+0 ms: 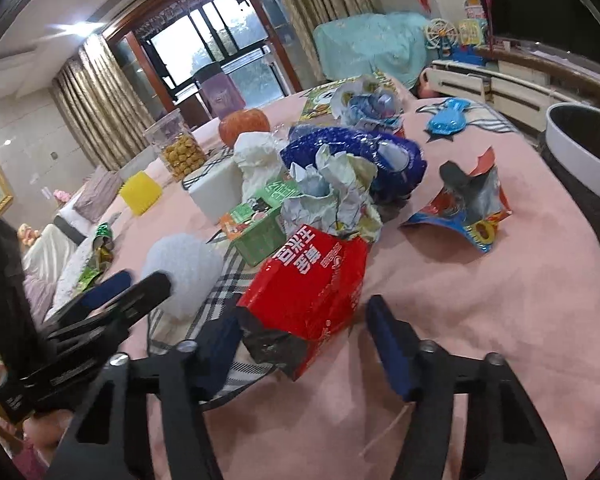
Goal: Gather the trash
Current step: 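Grasp the white foam net with the left tool while the right tool grasps the red snack bag, then carry both items over the bin and open both tools to drop them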
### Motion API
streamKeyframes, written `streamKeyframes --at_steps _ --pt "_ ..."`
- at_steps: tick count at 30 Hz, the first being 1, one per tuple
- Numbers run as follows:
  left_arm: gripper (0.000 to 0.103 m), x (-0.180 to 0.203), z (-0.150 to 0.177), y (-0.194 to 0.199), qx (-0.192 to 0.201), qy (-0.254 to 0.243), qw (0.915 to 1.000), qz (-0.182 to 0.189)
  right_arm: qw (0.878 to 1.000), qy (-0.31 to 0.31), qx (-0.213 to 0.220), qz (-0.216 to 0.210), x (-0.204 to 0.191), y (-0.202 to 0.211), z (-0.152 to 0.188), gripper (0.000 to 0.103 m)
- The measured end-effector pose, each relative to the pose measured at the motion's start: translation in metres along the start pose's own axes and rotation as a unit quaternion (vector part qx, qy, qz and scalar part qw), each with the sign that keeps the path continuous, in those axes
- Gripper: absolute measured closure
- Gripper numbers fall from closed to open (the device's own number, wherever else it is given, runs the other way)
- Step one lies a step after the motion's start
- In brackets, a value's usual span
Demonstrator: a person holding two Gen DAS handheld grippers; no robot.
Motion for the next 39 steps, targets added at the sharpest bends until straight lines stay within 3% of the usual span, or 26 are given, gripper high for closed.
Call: streamKeyframes --at_steps 4,7,14,22,39 --pt "0.074 0.001 0.006 0.007 0.008 0.007 0.9999 0.004 1.000 -0.003 0.002 0.000 0.007 0.008 0.002 0.074" --pt "0.080 0.002 0.009 0.016 0.016 0.011 0.9998 0.009 1.000 0.000 0.001 0.006 0.011 0.011 0.005 0.084" --pt "0.081 0.027 0.016 0.039 0.026 0.003 0.9989 0.039 1.000 -0.003 0.014 0.003 0.022 0.035 0.012 0.086" --pt "0.081 0.090 0.016 0.053 0.025 -0.047 0.9946 0.089 0.999 -0.029 0.039 0.015 0.051 0.068 0.019 0.086" --pt "0.081 0.206 -0.001 0.035 0.014 -0.138 0.9821 0.128 0.992 -0.089 0.071 0.059 0.135 0.114 0.008 0.086"
Point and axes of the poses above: each gripper's, at about its wrist camera, not at the fingertips, and y roughly against the way its jaws point, x to its right, z to its underside, the point moved 10 cm from there along -y, roughly the way its jaws point, and after that the axes turned 12 degrees about -x, right-handed, at the moved point
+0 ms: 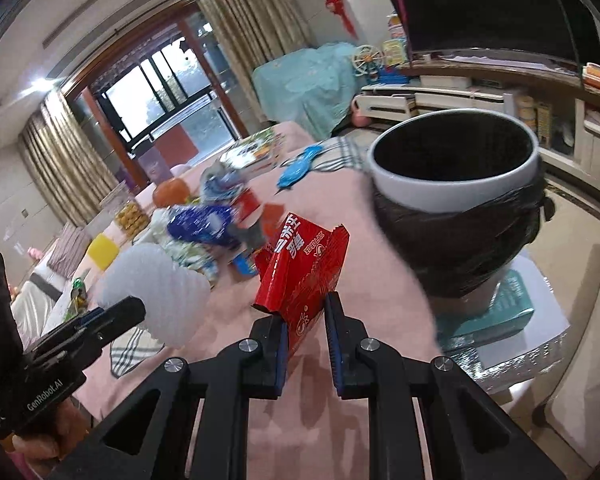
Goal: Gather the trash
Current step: 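Carry both items over the bin and open both tools to drop them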
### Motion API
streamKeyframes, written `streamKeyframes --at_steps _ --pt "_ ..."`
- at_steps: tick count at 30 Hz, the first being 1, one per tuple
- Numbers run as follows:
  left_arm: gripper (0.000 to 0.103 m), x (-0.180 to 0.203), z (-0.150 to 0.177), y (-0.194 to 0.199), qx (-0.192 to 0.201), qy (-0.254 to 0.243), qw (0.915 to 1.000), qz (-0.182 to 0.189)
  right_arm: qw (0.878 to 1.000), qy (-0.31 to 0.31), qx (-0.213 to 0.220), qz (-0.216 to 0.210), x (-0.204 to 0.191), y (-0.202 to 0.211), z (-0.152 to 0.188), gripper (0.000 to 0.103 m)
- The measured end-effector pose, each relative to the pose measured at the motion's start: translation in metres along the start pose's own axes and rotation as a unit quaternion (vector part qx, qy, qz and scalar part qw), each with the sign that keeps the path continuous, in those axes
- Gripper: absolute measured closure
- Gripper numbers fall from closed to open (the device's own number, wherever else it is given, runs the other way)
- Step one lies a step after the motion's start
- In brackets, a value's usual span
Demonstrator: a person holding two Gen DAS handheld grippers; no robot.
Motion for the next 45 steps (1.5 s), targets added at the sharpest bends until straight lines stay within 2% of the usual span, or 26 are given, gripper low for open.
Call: streamKeyframes --at_steps 14,25,37,45 --pt "0.081 0.049 -0.048 -0.042 -0.016 -0.040 0.9988 0.022 0.999 -0.025 0.020 0.038 0.052 0.022 -0.037 0.086" --pt "0.081 0.076 -0.092 -0.081 -0.031 -0.049 0.9980 0.025 0.996 -0.046 0.034 0.062 0.094 0.028 -0.079 0.086" --pt "0.081 0.077 -0.129 -0.133 -0.073 -0.014 0.9967 0.033 0.995 -0.063 0.003 0.082 0.135 0.007 -0.114 0.086" --pt "0.080 0.089 -0.142 -0.155 -0.089 -0.022 0.9951 0.037 0.994 -0.074 -0.017 0.079 0.151 -0.002 -0.121 0.086"
Point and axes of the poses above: each gripper's, at about its wrist camera, not at the fingertips, and y roughly against the way its jaws point, x to its right, z to its underside, the point moved 10 cm from there along -y, roughly the way its jaws point, and after that the axes turned 12 degrees about -x, right-handed, at the moved point
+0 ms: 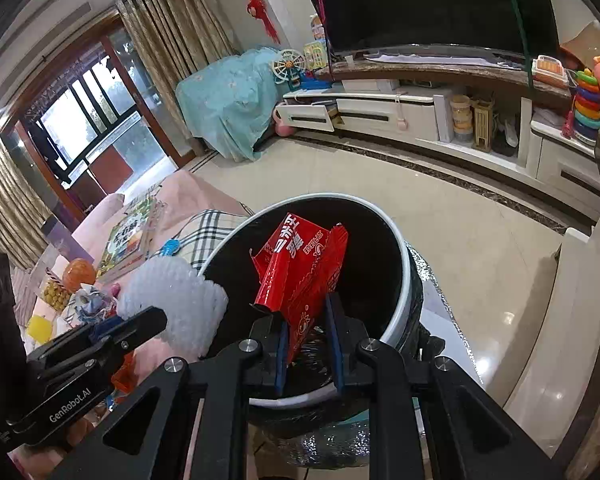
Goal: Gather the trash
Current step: 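Carry both items over the bin and open both tools to drop them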
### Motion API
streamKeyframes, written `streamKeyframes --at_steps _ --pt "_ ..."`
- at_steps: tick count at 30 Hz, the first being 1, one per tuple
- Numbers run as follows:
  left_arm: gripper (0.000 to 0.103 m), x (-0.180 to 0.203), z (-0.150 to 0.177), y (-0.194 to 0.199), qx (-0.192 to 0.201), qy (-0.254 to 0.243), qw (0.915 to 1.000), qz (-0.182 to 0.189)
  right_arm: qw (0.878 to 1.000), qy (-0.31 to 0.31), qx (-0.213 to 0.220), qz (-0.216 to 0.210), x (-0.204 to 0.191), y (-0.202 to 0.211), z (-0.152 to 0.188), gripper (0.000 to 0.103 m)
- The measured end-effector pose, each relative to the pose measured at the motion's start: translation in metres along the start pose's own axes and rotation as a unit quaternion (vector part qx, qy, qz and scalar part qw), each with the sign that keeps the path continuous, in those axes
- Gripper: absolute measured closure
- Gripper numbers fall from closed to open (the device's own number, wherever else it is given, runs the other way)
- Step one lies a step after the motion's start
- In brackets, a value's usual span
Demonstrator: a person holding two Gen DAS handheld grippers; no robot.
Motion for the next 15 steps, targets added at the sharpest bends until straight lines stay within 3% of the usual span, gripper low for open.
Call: streamKeyframes --at_steps 7,11,12,13,15 --pt "0.080 0.000 -0.007 -0.014 -0.009 0.001 1.0000 0.001 1.000 -0.021 -0.012 -0.012 0.013 -0.009 -0.006 0.083" --pt "0.063 -0.001 -0.009 -0.021 -0.017 -0.003 0.9998 -0.005 1.000 -0.024 -0.018 -0.009 0.014 -0.010 -0.008 0.080" --pt "0.054 -0.001 -0.009 -0.021 -0.016 -0.003 0.9998 -0.006 0.999 -0.026 -0.019 -0.008 0.015 -0.010 -0.009 0.074" --pt "0.045 -0.001 -0.009 -0.019 -0.013 -0.003 0.9999 -0.007 0.999 -0.029 -0.019 -0.009 0.016 -0.009 -0.010 0.060" --pt "0.040 -0.001 -0.008 -0.015 -0.006 -0.005 0.9999 -0.009 0.999 -0.030 -0.014 -0.014 0.016 -0.006 -0.012 0.048"
Point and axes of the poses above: each gripper's, at about its wrist camera, not at the fingertips, and y roughly against the way its jaws point, x to its right, z to its underside, the point moved 10 cm from there along -y, roughly the way its jaws point, and after that the axes turned 12 degrees about -x, right-handed, at the moved point
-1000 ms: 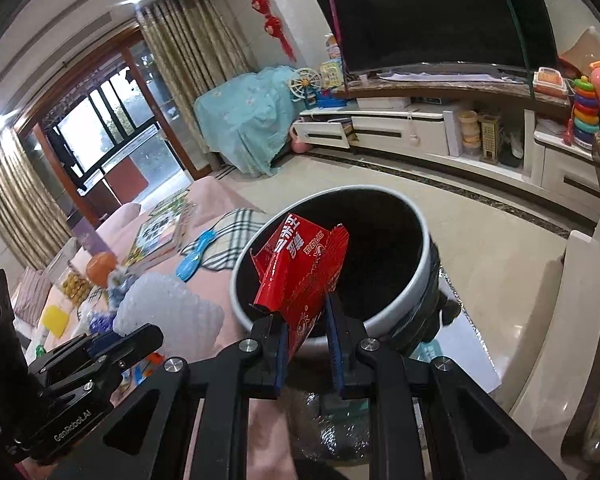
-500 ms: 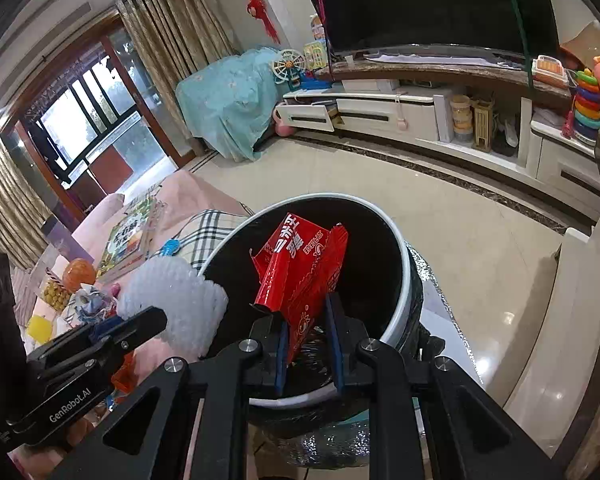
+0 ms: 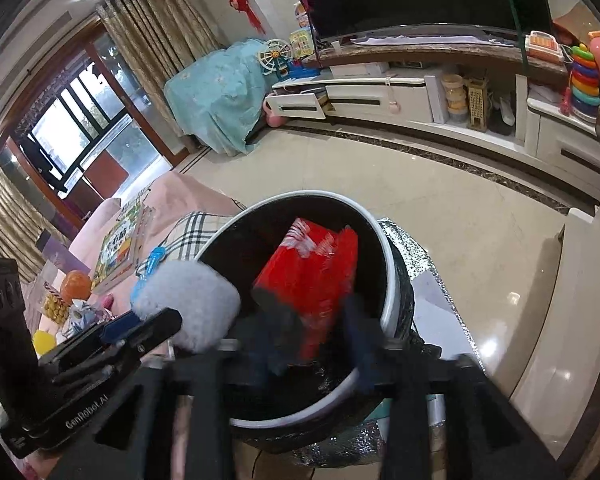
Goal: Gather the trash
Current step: 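Carry both items over the bin and open both tools to drop them, then grasp the crumpled paper with the left tool while the right tool grasps the orange wrapper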
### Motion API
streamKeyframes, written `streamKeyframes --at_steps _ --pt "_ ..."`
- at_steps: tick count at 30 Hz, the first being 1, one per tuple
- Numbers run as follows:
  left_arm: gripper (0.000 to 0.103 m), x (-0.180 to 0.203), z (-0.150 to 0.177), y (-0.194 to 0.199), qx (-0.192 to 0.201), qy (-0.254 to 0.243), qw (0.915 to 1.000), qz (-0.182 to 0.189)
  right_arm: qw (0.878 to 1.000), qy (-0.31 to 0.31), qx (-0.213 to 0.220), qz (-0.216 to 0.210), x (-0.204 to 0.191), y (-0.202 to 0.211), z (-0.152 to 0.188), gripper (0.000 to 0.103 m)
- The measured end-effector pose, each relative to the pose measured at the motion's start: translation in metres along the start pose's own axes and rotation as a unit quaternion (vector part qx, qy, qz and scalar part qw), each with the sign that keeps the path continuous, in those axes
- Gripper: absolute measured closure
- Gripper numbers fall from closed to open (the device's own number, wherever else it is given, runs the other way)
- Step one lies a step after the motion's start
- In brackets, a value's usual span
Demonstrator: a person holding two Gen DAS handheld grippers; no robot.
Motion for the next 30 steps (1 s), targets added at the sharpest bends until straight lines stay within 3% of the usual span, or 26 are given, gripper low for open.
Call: streamKeyframes --at_steps 6,10,21,30 --pt "0.027 -0.008 0.013 0.019 0.019 0.012 0.9997 -0.003 1.000 0.003 0.015 -0.001 -0.007 0.010 0.001 0.031" --pt "0.026 -0.018 0.036 0.035 0.030 0.021 0.9993 -0.010 1.000 0.007 0.022 -0.006 -0.015 0.014 0.013 0.021" --pt "0.026 -0.052 0.113 0.080 0.043 0.065 0.9969 -0.014 0.998 0.000 0.048 -0.048 -0.052 0.028 0.057 0.020" --pt "0.026 -0.083 0.167 0.110 0.044 0.105 0.9935 -0.010 0.997 0.030 0.032 -0.060 -0.090 0.019 0.096 0.019"
Point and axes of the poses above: each gripper's, at about its wrist camera, not at the fingertips, and y roughly against the way its jaws point, x to its right, z to its underside, the point moved 10 cm from there along -y, roughly the way its jaws point, and after that the axes turned 12 degrees about -x, right-handed, at the moved point
